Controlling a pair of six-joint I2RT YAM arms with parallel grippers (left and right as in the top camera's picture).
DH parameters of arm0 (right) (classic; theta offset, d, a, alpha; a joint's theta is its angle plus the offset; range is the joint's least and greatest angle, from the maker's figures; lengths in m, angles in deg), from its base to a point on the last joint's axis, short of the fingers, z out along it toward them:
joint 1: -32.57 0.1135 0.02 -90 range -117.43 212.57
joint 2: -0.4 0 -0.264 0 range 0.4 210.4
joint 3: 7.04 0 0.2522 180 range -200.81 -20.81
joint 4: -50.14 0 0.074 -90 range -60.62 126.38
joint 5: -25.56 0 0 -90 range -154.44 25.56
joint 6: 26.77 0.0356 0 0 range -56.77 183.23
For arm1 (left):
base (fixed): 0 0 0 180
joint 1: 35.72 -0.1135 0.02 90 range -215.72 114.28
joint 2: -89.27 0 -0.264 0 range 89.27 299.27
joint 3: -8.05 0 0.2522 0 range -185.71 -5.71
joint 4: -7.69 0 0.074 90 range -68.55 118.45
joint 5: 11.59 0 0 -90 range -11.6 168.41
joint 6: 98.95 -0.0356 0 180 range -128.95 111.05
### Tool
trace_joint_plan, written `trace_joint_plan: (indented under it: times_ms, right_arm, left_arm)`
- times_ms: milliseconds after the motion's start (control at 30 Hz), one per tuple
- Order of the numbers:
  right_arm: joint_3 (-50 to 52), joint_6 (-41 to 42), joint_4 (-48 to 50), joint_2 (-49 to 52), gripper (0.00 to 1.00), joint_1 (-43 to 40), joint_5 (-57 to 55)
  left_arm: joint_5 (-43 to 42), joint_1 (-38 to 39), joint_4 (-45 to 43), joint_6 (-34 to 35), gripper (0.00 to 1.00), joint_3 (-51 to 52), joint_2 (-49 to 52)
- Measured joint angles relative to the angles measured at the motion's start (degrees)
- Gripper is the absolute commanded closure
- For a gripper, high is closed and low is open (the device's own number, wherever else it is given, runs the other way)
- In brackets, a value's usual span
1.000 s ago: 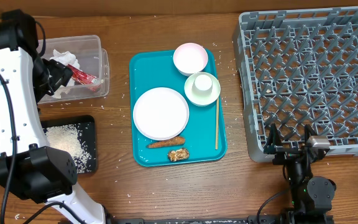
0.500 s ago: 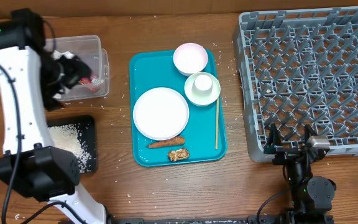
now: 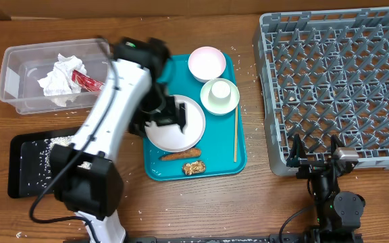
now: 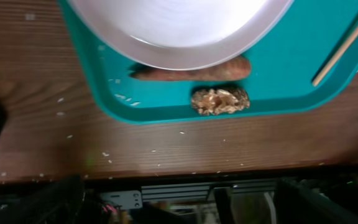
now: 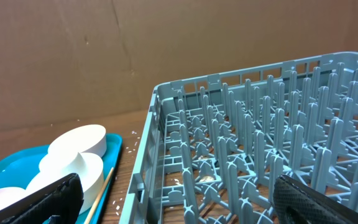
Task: Sort waste into correct bins and load items into the dishwasher
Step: 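Lower the left gripper to the brown food scrap beside the carrot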
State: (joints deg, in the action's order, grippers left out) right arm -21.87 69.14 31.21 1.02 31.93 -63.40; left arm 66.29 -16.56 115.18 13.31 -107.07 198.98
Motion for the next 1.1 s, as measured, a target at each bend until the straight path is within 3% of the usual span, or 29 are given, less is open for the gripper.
trace_joint_plan:
  times_ms: [267, 400, 867, 1100]
  right_arm:
    - [0.00, 0.02, 0.02, 0.00, 0.00, 0.00, 0.00]
    - [0.00, 0.02, 0.04, 0.00, 0.00, 0.00, -0.02]
    - [0.00, 0.02, -0.02, 0.00, 0.00, 0.00, 0.00]
    - [0.00, 0.00, 0.02, 0.00, 0.00, 0.00, 0.00]
  left_arm:
    - [0.42, 15.63, -12.39, 0.24, 0.00, 12.50, 0.00]
    - [0.98, 20.98, -17.44, 4.81, 0.00, 16.20, 0.00]
    - [8.11, 22.38, -27.41, 28.52, 0.00, 26.53, -0.11]
    - [8.41, 22.38, -35.39, 32.30, 0.00, 30.97, -0.11]
